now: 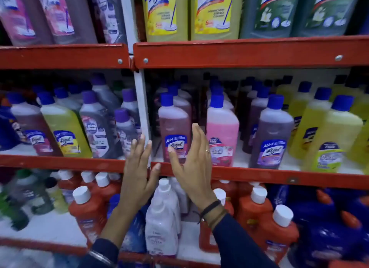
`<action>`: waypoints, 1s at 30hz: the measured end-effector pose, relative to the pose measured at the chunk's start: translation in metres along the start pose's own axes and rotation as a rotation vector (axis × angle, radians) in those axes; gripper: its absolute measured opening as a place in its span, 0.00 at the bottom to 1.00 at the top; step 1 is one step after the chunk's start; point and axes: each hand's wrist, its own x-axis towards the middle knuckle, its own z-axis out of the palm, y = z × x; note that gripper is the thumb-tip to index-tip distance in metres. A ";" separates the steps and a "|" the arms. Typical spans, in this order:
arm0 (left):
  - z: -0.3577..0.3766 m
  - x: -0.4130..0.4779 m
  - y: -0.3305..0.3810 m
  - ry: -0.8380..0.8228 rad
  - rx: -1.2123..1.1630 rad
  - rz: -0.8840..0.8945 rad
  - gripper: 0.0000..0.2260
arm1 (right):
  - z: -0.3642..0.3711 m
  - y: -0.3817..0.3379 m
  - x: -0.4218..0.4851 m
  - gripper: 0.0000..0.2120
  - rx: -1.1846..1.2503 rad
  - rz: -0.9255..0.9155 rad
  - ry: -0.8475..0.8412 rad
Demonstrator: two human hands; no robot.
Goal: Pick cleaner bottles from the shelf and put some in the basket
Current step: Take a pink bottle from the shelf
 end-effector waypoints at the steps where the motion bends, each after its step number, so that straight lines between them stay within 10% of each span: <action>1: 0.003 -0.003 -0.006 -0.052 0.012 -0.036 0.27 | 0.010 0.000 0.000 0.38 -0.016 0.035 -0.019; 18: 0.045 -0.020 -0.061 -0.331 0.300 -0.067 0.33 | 0.081 0.013 0.021 0.52 -0.205 0.280 0.032; 25: 0.047 -0.019 -0.060 -0.329 0.310 -0.068 0.34 | 0.054 -0.006 0.032 0.48 0.353 0.211 0.134; 30: 0.047 -0.020 -0.059 -0.321 0.294 -0.063 0.33 | 0.024 -0.016 0.044 0.37 1.082 0.337 -0.110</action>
